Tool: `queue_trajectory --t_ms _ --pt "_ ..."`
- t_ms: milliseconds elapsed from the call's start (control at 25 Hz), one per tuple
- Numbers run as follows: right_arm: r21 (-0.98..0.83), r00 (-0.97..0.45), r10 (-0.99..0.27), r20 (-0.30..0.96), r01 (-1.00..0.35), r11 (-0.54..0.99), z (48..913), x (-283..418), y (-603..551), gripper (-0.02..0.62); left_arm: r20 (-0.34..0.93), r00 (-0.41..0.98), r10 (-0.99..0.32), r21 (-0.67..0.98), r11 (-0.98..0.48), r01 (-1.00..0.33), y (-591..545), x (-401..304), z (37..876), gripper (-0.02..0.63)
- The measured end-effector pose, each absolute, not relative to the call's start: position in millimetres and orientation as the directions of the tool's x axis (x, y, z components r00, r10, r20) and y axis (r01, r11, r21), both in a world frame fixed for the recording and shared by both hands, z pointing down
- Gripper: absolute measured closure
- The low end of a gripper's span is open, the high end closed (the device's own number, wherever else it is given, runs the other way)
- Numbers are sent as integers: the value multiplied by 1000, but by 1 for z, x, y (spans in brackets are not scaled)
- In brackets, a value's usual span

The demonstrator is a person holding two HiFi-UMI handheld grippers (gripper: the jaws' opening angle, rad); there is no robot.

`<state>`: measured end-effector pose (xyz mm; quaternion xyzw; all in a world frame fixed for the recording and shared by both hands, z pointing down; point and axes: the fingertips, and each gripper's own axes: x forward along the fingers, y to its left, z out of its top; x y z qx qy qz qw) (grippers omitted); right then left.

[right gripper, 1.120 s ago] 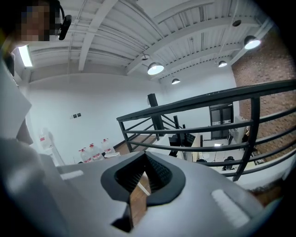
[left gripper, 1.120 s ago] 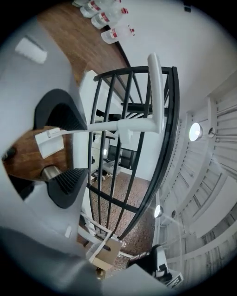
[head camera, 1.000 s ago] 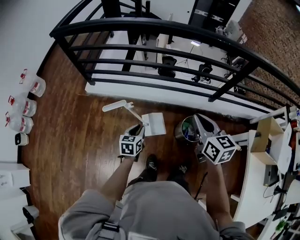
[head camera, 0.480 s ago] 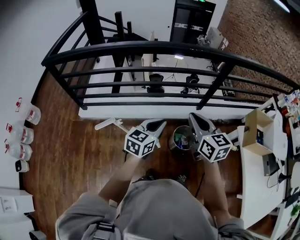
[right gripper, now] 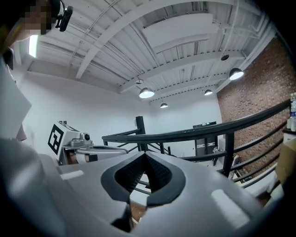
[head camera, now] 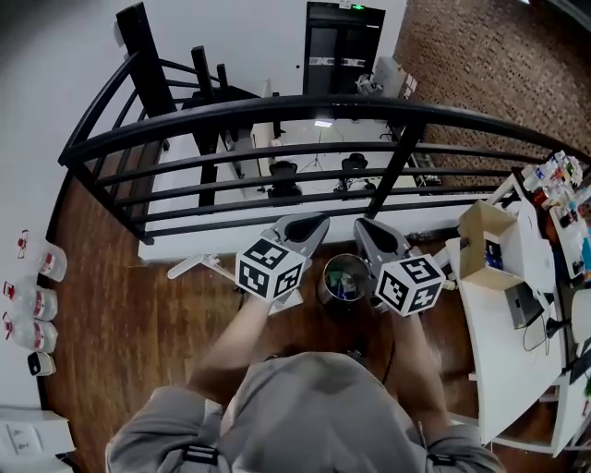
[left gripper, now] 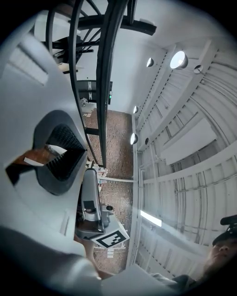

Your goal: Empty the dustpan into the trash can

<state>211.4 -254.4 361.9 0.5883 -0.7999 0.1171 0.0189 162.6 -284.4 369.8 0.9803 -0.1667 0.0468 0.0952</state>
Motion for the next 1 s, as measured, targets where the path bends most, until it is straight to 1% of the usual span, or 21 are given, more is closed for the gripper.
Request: queue_trajectory --t_ms 1000 --pt "-158 -313 -940 135 -943 292 346 214 -242 595 135 940 -315 179 -925 -335 -273 170 365 600"
